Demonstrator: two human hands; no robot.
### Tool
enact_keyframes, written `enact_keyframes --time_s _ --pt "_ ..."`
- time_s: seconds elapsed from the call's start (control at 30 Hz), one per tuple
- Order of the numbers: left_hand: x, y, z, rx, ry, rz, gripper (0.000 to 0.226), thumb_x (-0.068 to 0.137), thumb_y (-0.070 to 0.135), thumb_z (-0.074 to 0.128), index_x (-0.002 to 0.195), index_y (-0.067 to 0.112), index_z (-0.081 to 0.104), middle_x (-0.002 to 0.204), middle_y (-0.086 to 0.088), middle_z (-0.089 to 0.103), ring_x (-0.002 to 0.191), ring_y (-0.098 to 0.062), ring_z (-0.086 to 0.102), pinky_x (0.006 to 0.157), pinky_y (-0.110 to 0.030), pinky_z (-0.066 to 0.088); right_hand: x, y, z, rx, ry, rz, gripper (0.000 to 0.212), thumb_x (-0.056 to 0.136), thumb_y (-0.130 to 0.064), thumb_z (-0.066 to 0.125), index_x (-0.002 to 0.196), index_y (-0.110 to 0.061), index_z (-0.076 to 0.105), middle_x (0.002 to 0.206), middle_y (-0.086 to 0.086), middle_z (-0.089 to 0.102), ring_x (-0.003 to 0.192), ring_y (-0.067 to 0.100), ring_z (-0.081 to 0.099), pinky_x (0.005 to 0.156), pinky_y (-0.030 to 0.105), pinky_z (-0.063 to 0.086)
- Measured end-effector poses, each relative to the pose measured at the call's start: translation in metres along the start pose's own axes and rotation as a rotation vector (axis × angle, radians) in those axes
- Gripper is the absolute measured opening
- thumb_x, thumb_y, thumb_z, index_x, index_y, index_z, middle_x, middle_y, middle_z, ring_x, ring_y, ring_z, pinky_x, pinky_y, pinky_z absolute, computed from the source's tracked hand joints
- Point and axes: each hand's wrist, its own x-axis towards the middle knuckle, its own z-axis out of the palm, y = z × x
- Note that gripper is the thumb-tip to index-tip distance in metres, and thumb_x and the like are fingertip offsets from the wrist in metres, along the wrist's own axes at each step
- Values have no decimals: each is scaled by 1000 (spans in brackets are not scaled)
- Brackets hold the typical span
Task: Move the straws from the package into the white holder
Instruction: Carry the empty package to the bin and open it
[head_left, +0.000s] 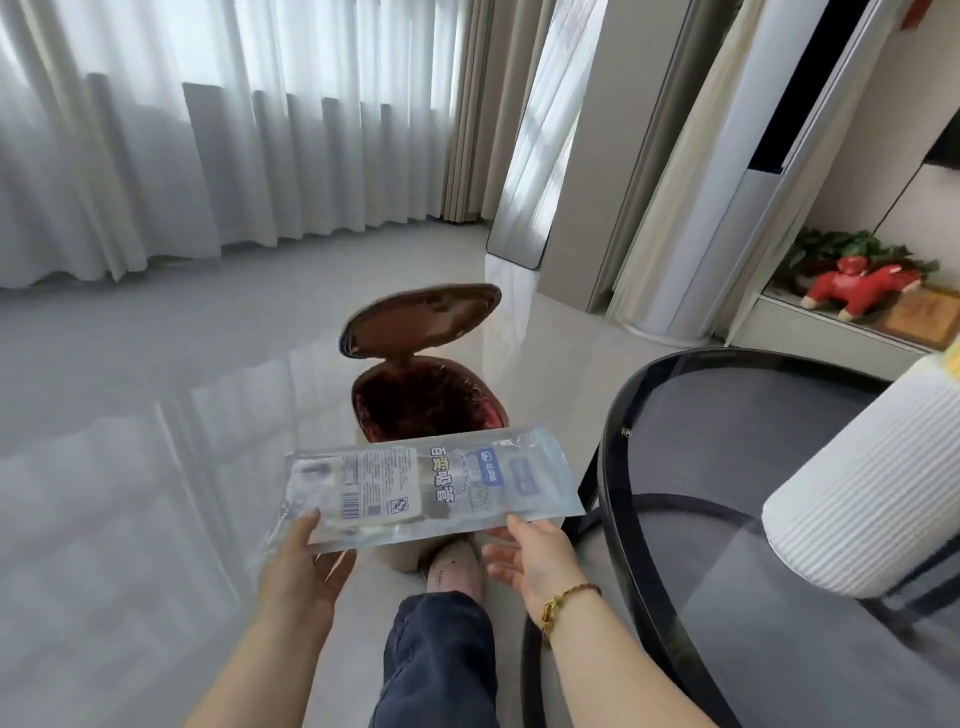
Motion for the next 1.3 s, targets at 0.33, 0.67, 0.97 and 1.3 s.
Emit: enact_keyframes --time_s 0.33,0.67,0.97,1.3 --pt "81 -21 41 36 59 42 16 86 14 52 78 27 55 71 9 51 60 -6 41 59 -19 31 101 -23 20 7 94 63 21 92 -7 42 71 -11 45 69 4 50 54 12 47 43 20 39" --pt "143 -44 63 59 308 19 19 80 15 64 95 13 53 66 2 47 54 -8 37 52 -21 35 158 -32 27 104 68 -13 40 87 10 38 127 6 37 128 25 48 109 35 52 85 35 45" --pt "157 -47 55 68 303 -96 22 78 15 66 62 20 50 62 6 44 50 -6 34 37 -15 27 192 -26 23 -66 299 76 36 84 6 48 120 5 48 125 25 54 112 42 53 96 49 46" --pt "163 -39 38 39 280 -5 11 78 20 56 68 23 52 67 8 50 56 -3 44 51 -17 27 194 -24 14 -45 386 21 34 86 -5 38 118 5 44 57 8 42 46 16 39 29 17 33"
